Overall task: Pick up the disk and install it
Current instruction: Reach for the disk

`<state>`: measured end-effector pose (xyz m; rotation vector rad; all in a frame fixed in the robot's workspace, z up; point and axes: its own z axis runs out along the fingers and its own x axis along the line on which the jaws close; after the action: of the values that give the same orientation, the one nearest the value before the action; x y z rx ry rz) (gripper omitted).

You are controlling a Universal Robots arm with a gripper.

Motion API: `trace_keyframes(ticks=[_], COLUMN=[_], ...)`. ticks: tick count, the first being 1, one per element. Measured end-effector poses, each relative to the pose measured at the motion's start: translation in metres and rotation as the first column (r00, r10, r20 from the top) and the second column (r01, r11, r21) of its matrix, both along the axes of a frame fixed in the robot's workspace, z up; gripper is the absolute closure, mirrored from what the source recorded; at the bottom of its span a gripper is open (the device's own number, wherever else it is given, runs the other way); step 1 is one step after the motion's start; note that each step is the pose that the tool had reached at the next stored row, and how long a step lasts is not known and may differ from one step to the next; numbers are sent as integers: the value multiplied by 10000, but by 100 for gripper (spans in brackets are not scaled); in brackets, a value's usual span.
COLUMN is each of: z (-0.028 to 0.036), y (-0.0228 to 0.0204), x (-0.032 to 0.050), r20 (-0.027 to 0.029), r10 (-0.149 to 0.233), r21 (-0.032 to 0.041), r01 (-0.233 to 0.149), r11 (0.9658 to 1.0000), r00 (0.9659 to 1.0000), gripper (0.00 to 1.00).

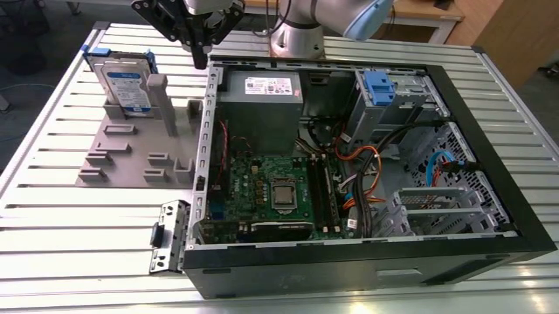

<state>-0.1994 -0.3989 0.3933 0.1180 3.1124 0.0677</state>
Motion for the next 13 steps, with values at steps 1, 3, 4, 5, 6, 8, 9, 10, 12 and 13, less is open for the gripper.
trace_keyframes(ticks=[1, 3, 4, 5, 6, 8, 9, 10, 12, 13], z=[0, 0, 0, 0, 0, 0, 0, 0, 0, 0], y=[0, 0, 0, 0, 0, 0, 0, 0, 0, 0], x=[-5, -12, -15, -17, -20, -25, -28, -31, -36, -39], r20=[0, 0, 0, 0, -1, -1, 0, -1, -1, -1], r10=[0, 1, 1, 1, 0, 0, 0, 0, 0, 0], r21=[0, 0, 0, 0, 0, 0, 0, -1, -1, 0], r01=[0, -1, -1, -1, 0, 0, 0, 0, 0, 0], r11=[10000, 10000, 10000, 10000, 10000, 10000, 10000, 10000, 10000, 10000], r00=[10000, 10000, 10000, 10000, 10000, 10000, 10000, 10000, 10000, 10000], gripper=[90, 90, 90, 90, 90, 90, 90, 90, 90, 90])
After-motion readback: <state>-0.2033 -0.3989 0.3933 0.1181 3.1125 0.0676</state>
